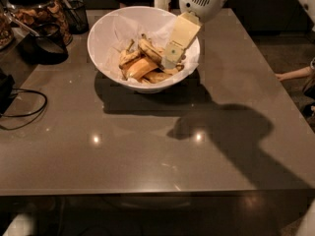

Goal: Pick banana from white bowl

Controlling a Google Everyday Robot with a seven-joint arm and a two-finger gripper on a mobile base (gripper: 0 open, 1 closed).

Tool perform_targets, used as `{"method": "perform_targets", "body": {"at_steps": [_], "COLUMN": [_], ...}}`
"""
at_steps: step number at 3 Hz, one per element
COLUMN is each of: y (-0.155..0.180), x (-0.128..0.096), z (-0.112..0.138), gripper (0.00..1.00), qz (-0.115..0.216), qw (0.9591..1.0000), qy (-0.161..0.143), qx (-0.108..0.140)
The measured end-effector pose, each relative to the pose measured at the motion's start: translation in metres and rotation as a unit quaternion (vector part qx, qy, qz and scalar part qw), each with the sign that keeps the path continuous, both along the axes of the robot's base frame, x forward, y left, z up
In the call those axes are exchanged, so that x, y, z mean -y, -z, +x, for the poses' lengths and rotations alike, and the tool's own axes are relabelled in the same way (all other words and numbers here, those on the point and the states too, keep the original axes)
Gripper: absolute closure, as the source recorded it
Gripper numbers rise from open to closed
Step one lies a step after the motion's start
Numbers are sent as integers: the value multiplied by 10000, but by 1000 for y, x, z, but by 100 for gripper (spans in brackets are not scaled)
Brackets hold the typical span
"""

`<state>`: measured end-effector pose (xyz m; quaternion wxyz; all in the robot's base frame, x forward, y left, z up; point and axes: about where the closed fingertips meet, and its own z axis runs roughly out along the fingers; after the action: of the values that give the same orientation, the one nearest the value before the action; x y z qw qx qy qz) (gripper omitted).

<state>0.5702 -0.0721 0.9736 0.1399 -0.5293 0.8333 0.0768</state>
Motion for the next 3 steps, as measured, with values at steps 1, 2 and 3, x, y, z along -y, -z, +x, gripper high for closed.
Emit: {"method": "perform_targets", "body": {"at_steps": [1, 2, 3], "y": [0, -8, -10], "x": [-5, -19, -36], "z": [7, 17, 27], "gripper": [0, 0, 2], "qz": [217, 499, 588], "qw": [9998, 9986, 9982], "qy": [13, 105, 127], "qx": [43, 104, 79]}}
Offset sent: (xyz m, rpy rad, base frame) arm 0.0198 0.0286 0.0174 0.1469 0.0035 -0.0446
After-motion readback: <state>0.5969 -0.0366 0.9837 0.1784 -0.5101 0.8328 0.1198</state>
